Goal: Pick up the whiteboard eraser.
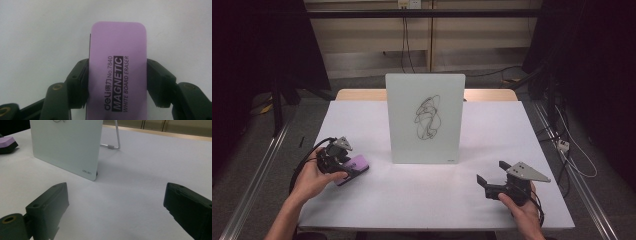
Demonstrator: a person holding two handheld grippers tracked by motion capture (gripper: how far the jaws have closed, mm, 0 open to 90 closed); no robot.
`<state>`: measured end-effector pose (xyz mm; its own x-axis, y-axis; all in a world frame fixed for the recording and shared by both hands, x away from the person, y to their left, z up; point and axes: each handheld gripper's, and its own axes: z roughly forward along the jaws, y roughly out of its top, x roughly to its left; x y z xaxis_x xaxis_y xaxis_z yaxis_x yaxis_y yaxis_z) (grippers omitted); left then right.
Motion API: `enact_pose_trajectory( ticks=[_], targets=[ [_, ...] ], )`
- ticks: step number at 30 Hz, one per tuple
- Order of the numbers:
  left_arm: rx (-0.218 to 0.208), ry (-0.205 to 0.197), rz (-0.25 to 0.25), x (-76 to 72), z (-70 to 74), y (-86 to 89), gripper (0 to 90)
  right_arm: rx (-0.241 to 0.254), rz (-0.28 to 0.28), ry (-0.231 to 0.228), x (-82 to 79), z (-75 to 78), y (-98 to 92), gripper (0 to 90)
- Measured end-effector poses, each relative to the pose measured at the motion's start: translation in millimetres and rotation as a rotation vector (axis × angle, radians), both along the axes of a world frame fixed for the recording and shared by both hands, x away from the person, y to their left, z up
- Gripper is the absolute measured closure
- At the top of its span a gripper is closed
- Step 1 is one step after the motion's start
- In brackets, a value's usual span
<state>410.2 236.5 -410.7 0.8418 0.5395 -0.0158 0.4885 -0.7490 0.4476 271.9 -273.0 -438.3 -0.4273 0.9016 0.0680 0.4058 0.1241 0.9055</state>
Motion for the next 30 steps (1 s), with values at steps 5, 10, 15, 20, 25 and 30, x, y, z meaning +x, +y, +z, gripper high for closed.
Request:
enact_pose_trajectory(
  ticks=[5, 10, 15, 20, 25, 30],
  targets=[
    [-0.033, -0.001, 0.022, -0.1, 2.5, 1.5, 41.0, -0.002, 0.001, 0.001, 0.1, -0.1, 0.1, 5.8],
    [-0.069, -0.013, 0.037, -1.3, 7.1, 2.7, 41.1, -0.003, 0.0, 0.001, 0.2, -0.1, 0.1, 5.8],
    [-0.111, -0.022, 0.053, -5.0, 10.6, 0.4, 41.1, 0.003, -0.005, 0.002, 1.1, -0.2, 0.3, 5.8],
    [-0.179, -0.056, 0.069, -12.2, 17.6, -2.0, 41.1, 0.005, -0.006, 0.008, 1.4, -0.4, 0.3, 5.8],
    [-0.247, -0.099, 0.072, -18.0, 22.9, -3.2, 41.1, 0.005, -0.02, 0.015, 4.3, -1.6, -0.9, 6.0],
    [-0.283, -0.118, 0.071, -23.5, 26.0, -7.3, 41.1, 0.005, -0.032, 0.017, 4.6, -1.6, -1.9, 6.0]
  ],
)
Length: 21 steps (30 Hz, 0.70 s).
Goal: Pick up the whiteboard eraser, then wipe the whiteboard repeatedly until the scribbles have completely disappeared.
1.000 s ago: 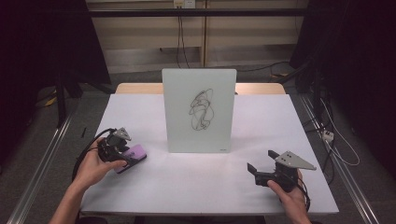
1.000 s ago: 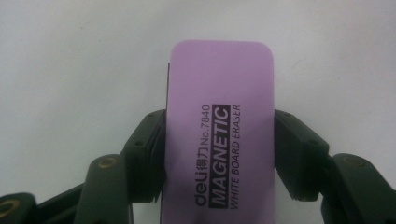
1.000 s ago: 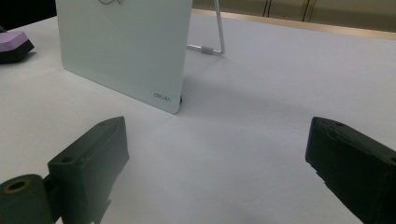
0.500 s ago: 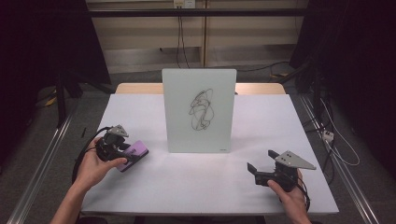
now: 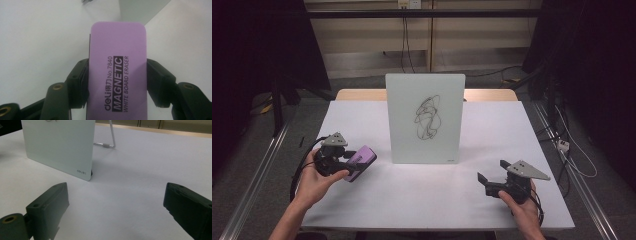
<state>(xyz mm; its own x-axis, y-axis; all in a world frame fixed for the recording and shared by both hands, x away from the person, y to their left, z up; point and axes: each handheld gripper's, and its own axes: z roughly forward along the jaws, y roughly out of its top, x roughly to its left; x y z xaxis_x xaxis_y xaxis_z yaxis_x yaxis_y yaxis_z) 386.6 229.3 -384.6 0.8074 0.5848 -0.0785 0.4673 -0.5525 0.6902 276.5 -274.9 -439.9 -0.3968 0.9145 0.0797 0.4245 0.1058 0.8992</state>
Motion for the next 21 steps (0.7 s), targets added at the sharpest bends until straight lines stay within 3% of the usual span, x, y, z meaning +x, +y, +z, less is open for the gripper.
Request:
enact_pose_trajectory(
  ticks=[8, 15, 21],
  targets=[
    [-0.047, -0.068, 0.022, -5.3, 6.2, -2.8, 41.2, 0.007, 0.01, -0.003, -2.1, 0.5, -1.0, 5.9],
    [-0.115, -0.16, 0.02, -11.5, 12.1, -3.1, 41.2, 0.008, 0.019, -0.004, -2.6, 1.1, -1.0, 5.9],
    [-0.129, -0.166, 0.007, -13.6, 10.9, -9.6, 41.2, 0.012, 0.009, -0.008, -2.9, 1.2, -3.0, 5.9]
  ],
)
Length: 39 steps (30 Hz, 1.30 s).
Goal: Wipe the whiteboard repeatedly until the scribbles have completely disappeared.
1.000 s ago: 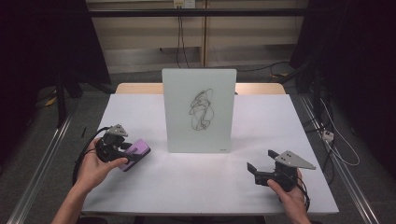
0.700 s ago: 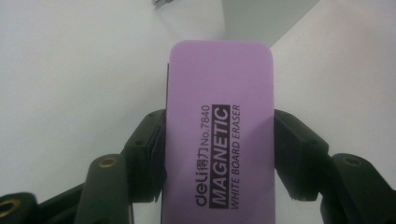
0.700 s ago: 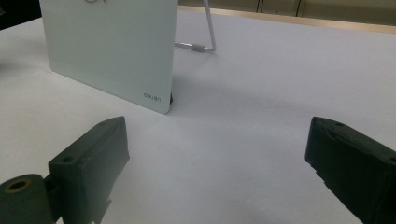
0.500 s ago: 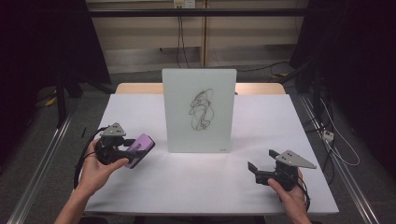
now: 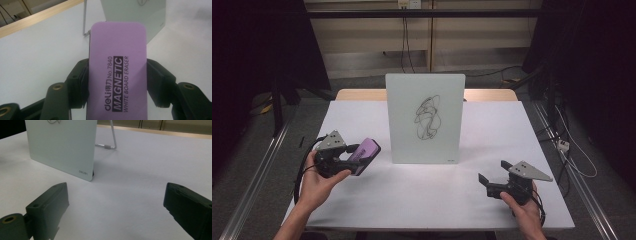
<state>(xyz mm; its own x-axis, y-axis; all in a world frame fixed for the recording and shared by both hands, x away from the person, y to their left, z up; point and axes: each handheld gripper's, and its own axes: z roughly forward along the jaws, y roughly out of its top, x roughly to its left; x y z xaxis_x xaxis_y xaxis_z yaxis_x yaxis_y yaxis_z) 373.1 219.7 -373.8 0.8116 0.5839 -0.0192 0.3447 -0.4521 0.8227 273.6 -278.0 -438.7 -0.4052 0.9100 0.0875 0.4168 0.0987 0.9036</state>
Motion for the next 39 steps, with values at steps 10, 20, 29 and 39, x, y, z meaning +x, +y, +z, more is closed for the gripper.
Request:
enact_pose_trajectory(
  ticks=[10, 20, 29, 39],
  targets=[
    [-0.101, -0.027, -0.032, -14.3, 7.5, -10.7, 41.1, -0.008, 0.013, 0.003, 3.3, 0.1, 3.4, 5.9],
    [-0.158, -0.084, -0.058, -20.1, 21.3, -42.1, 41.1, 0.003, 0.023, 0.0, -0.5, 0.8, 1.9, 5.6],
    [-0.125, -0.156, -0.093, -20.8, 37.7, -71.2, 41.1, 0.004, 0.032, 0.001, -1.3, 0.4, 4.5, 5.6],
    [-0.004, -0.276, -0.146, -22.5, 55.4, -106.3, 41.2, 0.004, 0.031, 0.001, -1.8, 0.5, 4.5, 5.6]
  ],
)
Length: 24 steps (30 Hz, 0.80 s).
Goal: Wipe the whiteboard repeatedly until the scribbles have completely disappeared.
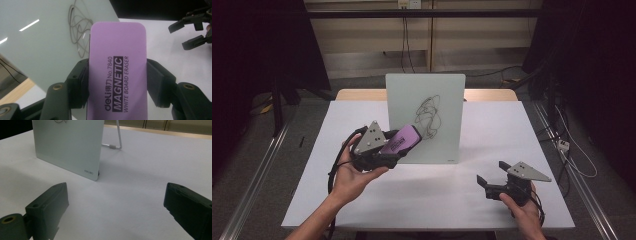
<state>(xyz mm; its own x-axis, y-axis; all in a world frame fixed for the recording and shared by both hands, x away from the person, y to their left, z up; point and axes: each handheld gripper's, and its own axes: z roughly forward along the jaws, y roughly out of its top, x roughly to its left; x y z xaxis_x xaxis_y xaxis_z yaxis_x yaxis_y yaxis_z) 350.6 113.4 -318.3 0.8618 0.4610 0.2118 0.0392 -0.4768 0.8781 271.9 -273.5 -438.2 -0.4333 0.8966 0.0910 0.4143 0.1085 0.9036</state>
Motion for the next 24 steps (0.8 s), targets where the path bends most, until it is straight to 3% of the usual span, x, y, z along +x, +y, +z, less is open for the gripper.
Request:
enact_pose_trajectory(
  ticks=[6, 11, 18, 24],
  targets=[
    [0.029, -0.046, 0.003, 1.1, 11.2, -9.9, 41.1, 0.002, -0.001, -0.002, -1.2, 0.4, -0.7, 5.6],
    [0.048, -0.082, 0.015, 13.1, 20.5, -21.3, 41.2, 0.003, 0.0, -0.001, -0.8, 0.4, 0.0, 5.6],
    [-0.021, -0.06, 0.048, 39.7, 17.4, -27.2, 41.1, 0.003, -0.002, -0.001, -1.3, 0.4, -1.4, 5.6],
    [-0.051, -0.086, 0.041, 47.4, 21.4, -35.0, 41.1, 0.002, -0.003, -0.001, -0.9, 0.1, -1.2, 5.6]
  ],
)
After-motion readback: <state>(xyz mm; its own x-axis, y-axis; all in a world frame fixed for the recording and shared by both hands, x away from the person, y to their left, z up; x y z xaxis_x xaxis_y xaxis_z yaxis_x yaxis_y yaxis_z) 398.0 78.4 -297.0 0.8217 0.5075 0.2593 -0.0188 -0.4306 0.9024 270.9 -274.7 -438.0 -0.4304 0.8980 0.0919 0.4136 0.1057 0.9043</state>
